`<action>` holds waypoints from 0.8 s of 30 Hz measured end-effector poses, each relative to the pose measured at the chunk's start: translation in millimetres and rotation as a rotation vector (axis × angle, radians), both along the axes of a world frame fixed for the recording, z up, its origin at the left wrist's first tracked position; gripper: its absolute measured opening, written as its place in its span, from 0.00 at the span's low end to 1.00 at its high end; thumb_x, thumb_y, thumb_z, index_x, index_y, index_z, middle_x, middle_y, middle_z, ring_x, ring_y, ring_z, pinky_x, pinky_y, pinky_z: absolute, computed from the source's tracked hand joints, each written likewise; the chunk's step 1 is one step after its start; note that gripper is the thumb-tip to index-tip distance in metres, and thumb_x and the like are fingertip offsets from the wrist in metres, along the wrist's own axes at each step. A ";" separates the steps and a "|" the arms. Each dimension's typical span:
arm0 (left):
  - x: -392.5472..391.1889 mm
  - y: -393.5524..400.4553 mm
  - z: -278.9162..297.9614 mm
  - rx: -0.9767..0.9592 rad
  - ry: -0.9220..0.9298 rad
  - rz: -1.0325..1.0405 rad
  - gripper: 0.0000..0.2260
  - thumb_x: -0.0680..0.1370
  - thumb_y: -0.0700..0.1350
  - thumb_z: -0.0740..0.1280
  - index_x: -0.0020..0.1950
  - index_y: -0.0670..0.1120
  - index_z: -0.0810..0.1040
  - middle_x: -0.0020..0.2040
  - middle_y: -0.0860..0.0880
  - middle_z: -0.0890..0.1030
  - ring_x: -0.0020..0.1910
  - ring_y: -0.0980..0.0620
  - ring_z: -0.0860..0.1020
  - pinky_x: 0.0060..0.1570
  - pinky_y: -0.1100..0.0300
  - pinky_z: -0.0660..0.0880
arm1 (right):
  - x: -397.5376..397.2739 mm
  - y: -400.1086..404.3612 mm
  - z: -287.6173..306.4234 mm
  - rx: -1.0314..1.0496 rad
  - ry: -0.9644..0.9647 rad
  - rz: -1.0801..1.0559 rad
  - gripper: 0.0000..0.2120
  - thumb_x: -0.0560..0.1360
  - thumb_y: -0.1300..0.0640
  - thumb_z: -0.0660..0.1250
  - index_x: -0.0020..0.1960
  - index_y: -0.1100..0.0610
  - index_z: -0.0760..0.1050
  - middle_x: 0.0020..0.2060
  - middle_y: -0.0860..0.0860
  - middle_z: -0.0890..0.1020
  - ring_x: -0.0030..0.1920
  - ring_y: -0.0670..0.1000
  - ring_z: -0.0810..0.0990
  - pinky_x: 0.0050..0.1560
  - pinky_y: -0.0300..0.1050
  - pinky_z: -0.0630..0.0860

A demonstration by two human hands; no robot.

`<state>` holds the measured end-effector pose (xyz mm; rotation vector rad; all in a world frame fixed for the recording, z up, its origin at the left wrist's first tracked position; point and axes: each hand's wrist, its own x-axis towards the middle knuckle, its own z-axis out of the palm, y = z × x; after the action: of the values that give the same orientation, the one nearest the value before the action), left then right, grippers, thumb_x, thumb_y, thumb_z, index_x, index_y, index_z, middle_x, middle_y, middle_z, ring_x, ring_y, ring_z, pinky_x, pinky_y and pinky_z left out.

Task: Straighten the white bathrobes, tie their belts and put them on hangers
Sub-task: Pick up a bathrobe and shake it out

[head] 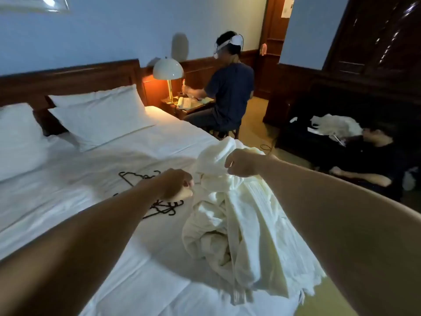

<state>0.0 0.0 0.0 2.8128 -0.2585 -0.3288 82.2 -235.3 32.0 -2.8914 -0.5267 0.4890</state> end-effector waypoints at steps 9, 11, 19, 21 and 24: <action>113.7 -122.8 -114.4 -0.204 0.013 0.415 0.32 0.74 0.54 0.69 0.76 0.53 0.61 0.76 0.46 0.63 0.67 0.41 0.71 0.61 0.47 0.75 | 79.5 -114.8 -149.6 0.084 0.010 -0.289 0.37 0.76 0.58 0.64 0.79 0.49 0.49 0.80 0.55 0.50 0.68 0.63 0.70 0.64 0.63 0.72; 131.6 -134.6 -123.6 -0.147 -0.178 0.558 0.41 0.73 0.56 0.72 0.79 0.54 0.53 0.81 0.46 0.45 0.74 0.37 0.61 0.66 0.40 0.70 | 89.0 -121.1 -163.5 0.114 -0.149 -0.327 0.41 0.76 0.55 0.65 0.80 0.47 0.44 0.81 0.55 0.40 0.71 0.64 0.66 0.66 0.66 0.68; 190.6 -150.4 -119.6 -0.057 -0.121 0.462 0.50 0.70 0.64 0.73 0.79 0.62 0.40 0.81 0.48 0.54 0.77 0.38 0.58 0.72 0.36 0.57 | 127.6 -129.4 -169.8 0.004 -0.180 -0.279 0.25 0.78 0.52 0.63 0.73 0.43 0.62 0.58 0.52 0.76 0.63 0.61 0.68 0.60 0.63 0.62; 180.4 -151.6 -127.5 0.032 -0.016 0.419 0.36 0.72 0.62 0.69 0.75 0.59 0.55 0.73 0.47 0.69 0.67 0.38 0.71 0.63 0.40 0.68 | 114.3 -126.2 -173.1 0.042 -0.181 -0.270 0.18 0.76 0.60 0.57 0.63 0.46 0.74 0.50 0.51 0.76 0.60 0.61 0.70 0.56 0.60 0.61; 153.4 -144.2 -132.6 0.005 -0.102 0.457 0.19 0.77 0.50 0.66 0.66 0.56 0.67 0.54 0.48 0.79 0.52 0.41 0.78 0.52 0.45 0.75 | 90.4 -129.6 -170.2 0.106 -0.296 -0.188 0.16 0.76 0.59 0.56 0.57 0.47 0.78 0.44 0.49 0.75 0.55 0.58 0.70 0.51 0.55 0.59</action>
<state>153.4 -144.2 -132.6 2.7890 0.3619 -0.0805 172.6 -364.9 -138.2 -2.8852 -0.3028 0.0048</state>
